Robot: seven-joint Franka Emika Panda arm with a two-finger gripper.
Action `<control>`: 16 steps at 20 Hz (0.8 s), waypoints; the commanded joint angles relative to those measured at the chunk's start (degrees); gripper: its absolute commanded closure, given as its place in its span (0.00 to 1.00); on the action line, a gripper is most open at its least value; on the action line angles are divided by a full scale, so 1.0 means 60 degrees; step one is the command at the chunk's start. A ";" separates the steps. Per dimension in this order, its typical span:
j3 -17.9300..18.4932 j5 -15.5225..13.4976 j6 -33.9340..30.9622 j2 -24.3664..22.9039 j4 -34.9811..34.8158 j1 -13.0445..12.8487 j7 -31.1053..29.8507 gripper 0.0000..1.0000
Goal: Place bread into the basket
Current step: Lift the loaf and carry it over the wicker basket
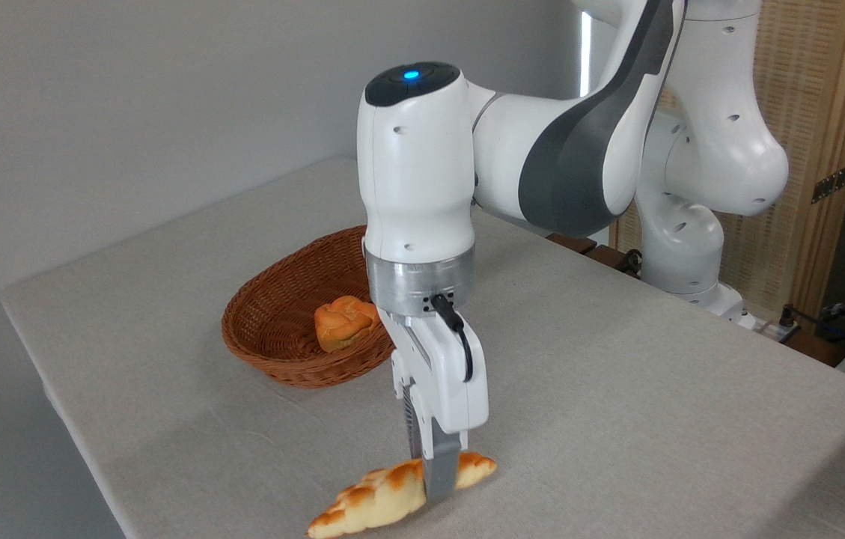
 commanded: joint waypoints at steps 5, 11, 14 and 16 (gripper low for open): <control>-0.0795 -0.1156 -0.0577 -0.0893 0.0159 -0.0114 -0.0880 0.76; -0.2200 -0.1185 -0.1310 -0.1128 0.0336 -0.0114 -0.2111 0.76; -0.2859 -0.1185 -0.1617 -0.1333 0.0350 -0.0114 -0.2727 0.75; -0.3241 -0.1200 -0.1939 -0.1449 0.0350 -0.0114 -0.3005 0.75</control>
